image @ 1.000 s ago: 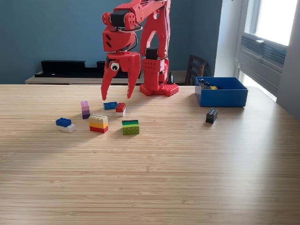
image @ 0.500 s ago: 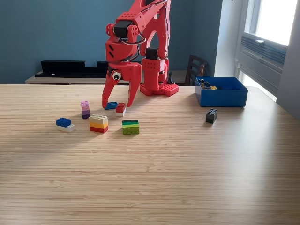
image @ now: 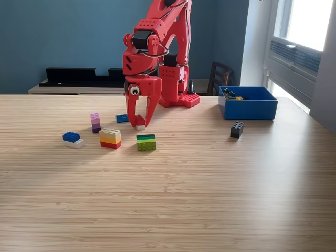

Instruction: Grasp a lego block and put it in the bin.

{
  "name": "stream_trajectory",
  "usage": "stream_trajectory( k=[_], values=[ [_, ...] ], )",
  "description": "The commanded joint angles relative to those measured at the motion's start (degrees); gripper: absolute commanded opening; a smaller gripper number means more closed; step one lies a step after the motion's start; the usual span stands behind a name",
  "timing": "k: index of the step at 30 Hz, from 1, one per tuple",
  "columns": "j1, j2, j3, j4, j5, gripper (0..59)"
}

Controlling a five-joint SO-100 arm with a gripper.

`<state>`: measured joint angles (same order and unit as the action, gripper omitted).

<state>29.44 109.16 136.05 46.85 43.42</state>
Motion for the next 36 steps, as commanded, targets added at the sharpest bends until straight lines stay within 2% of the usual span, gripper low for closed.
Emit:
stream_trajectory(
  k=[1, 5, 11, 19, 27, 31, 36],
  values=[
    [-0.26, 1.23, 2.2, -3.52, 0.35, 0.2],
    [-0.53, 1.23, 2.64, -4.31, 0.26, 0.1],
    [-0.53, 1.23, -1.93, -2.55, -5.71, 0.1],
    [-4.83, 1.23, -21.88, 17.14, -16.52, 0.0],
    [-14.24, 1.23, -40.43, 32.87, -28.74, 0.0],
    [-22.85, 1.23, -44.12, 38.32, -34.01, 0.0],
    [-37.27, 1.23, -42.19, 41.13, -37.71, 0.0]
  ],
)
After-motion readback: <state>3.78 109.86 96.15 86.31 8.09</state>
